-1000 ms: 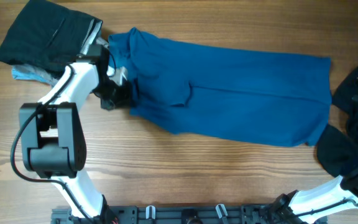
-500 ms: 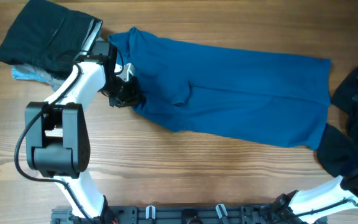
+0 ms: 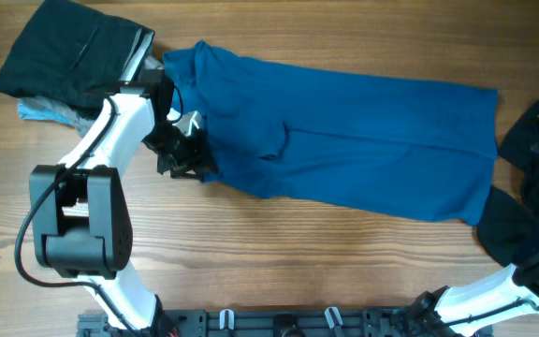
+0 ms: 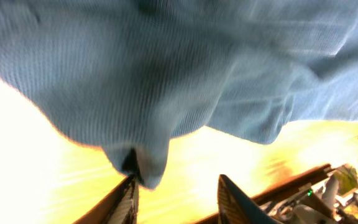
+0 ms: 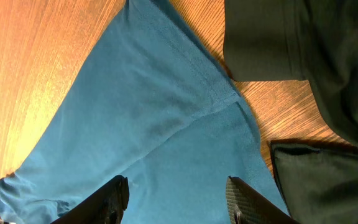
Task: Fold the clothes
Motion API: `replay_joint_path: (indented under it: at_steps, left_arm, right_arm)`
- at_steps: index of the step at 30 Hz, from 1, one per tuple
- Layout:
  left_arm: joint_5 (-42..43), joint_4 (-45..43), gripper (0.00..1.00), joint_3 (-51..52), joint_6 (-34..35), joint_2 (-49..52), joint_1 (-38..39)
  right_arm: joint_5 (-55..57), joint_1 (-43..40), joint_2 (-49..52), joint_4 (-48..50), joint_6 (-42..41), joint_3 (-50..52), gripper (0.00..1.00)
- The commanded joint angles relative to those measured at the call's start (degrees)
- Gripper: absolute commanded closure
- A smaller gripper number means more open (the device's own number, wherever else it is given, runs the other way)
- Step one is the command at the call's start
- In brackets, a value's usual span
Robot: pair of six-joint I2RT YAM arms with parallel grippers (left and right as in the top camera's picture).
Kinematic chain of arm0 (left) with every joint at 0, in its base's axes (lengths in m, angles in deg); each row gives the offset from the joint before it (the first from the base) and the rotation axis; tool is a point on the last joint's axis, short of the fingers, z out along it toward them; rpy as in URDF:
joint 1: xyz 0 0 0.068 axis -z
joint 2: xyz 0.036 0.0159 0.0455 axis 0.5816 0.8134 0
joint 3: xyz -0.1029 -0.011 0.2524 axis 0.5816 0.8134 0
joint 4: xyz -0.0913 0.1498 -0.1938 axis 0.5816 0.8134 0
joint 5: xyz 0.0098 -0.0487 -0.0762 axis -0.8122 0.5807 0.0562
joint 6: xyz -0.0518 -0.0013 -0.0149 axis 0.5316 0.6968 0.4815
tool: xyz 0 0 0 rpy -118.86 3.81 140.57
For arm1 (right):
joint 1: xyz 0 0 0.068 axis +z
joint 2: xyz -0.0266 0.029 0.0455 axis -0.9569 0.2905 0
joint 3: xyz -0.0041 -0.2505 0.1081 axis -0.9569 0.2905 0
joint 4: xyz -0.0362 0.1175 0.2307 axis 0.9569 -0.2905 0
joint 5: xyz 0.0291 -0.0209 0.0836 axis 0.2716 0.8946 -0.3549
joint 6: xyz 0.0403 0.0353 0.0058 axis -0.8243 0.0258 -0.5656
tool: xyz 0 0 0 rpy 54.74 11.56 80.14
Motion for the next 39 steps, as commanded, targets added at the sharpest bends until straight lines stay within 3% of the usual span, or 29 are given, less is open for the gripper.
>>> replay_joint_path:
  at_steps: [1,2,5,7,10,13,17,18,19,22,29,32,37,39]
  left_arm:
    - [1.7,0.9,0.72,-0.7,-2.6,-1.1,-0.1]
    - [1.7,0.8,0.72,-0.7,-2.7,-1.1,-0.1]
    - [0.5,1.2,0.52,-0.7,-3.6,-1.1,0.0]
    - [-4.7,0.7,0.36,-0.1,-5.9,-1.0,0.8]
    - [-10.7,-2.7,0.33,1.9,-5.9,-1.0,2.5]
    - [-11.6,-7.7,0.33,4.2,-5.9,-1.0,4.1]
    - [-12.0,-12.1,0.45,7.5,-5.9,-1.0,5.3]
    - [-12.0,-12.2,0.66,8.2,-5.9,-1.0,5.5]
    - [-11.6,-11.0,0.77,8.3,-5.7,-1.0,5.6]
    - [-9.9,-8.1,0.96,8.0,-5.7,-1.2,5.5]
    - [2.3,-2.2,0.96,-0.5,-5.7,-1.7,3.7]
    - [7.0,-3.5,0.95,-4.0,-5.6,-1.7,2.3]
    - [8.6,-14.9,0.71,-4.1,-1.0,-1.4,0.9]
    - [8.6,-18.8,0.46,-4.1,-1.0,-1.0,1.4]
  right_arm:
    - [0.9,0.1,-0.3,0.3,1.1,0.4,0.45]
    - [1.1,0.1,-0.3,0.1,1.0,0.4,0.45]
    - [1.6,0.1,-0.3,-0.3,1.0,0.4,0.45]
    - [1.7,0.1,-0.2,-0.3,1.0,0.4,0.45]
    - [1.7,0.1,-0.2,-0.3,1.0,0.4,0.45]
    - [1.7,0.1,-0.2,-0.3,1.0,0.4,0.45]
    - [1.7,0.1,-0.2,-0.3,1.0,0.4,0.45]
    - [1.7,0.1,-0.2,-0.3,1.0,0.4,0.45]
    - [1.7,0.1,-0.2,-0.3,1.0,0.4,0.45]
    - [1.6,0.1,-0.2,-0.2,0.9,0.4,0.45]
    - [1.4,0.1,-0.2,-0.2,0.9,0.4,0.45]
    - [1.4,0.1,-0.2,-0.1,0.9,0.4,0.45]
    - [1.4,0.1,-0.2,0.1,0.9,0.4,0.45]
    - [1.4,0.1,-0.2,0.2,0.9,0.4,0.45]
